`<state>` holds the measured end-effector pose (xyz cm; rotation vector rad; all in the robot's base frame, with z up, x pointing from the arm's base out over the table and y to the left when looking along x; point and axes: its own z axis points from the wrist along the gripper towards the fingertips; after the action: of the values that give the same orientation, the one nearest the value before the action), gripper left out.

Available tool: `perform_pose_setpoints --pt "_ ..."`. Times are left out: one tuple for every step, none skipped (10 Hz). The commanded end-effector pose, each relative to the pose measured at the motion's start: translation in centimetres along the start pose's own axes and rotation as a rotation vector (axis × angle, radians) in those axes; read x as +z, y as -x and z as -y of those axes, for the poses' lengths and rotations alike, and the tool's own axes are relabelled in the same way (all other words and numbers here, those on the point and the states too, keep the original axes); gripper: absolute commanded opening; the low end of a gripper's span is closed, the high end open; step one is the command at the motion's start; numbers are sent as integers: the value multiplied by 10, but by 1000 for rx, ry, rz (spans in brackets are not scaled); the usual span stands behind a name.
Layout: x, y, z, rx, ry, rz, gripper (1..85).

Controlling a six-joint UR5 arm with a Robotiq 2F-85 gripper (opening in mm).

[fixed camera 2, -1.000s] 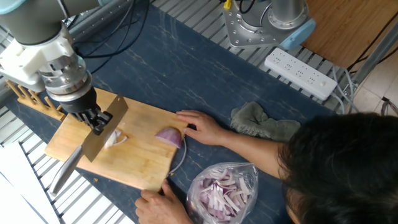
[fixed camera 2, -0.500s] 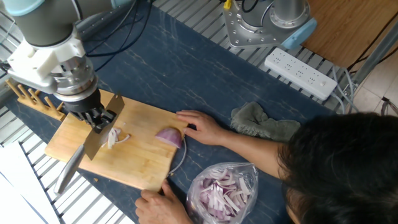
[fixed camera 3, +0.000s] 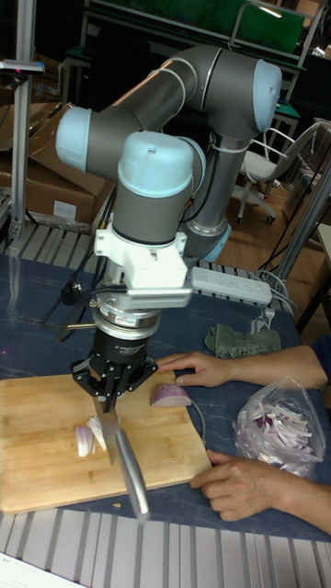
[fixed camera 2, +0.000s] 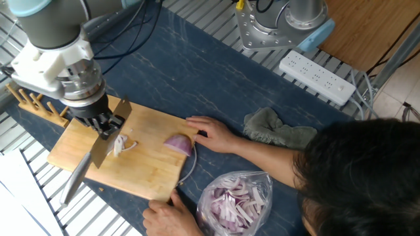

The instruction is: Chop the onions

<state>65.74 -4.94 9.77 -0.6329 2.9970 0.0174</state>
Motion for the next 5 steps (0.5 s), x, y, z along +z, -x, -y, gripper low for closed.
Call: perform_pose_setpoints --pt "0 0 -3 -160 -11 7 10" --pt "1 2 -4 -168 -4 10 10" --pt "4 4 -4 -176 -1 17 10" --pt "7 6 -4 -178 1 20 10" --pt "7 6 -3 -179 -3 20 10"
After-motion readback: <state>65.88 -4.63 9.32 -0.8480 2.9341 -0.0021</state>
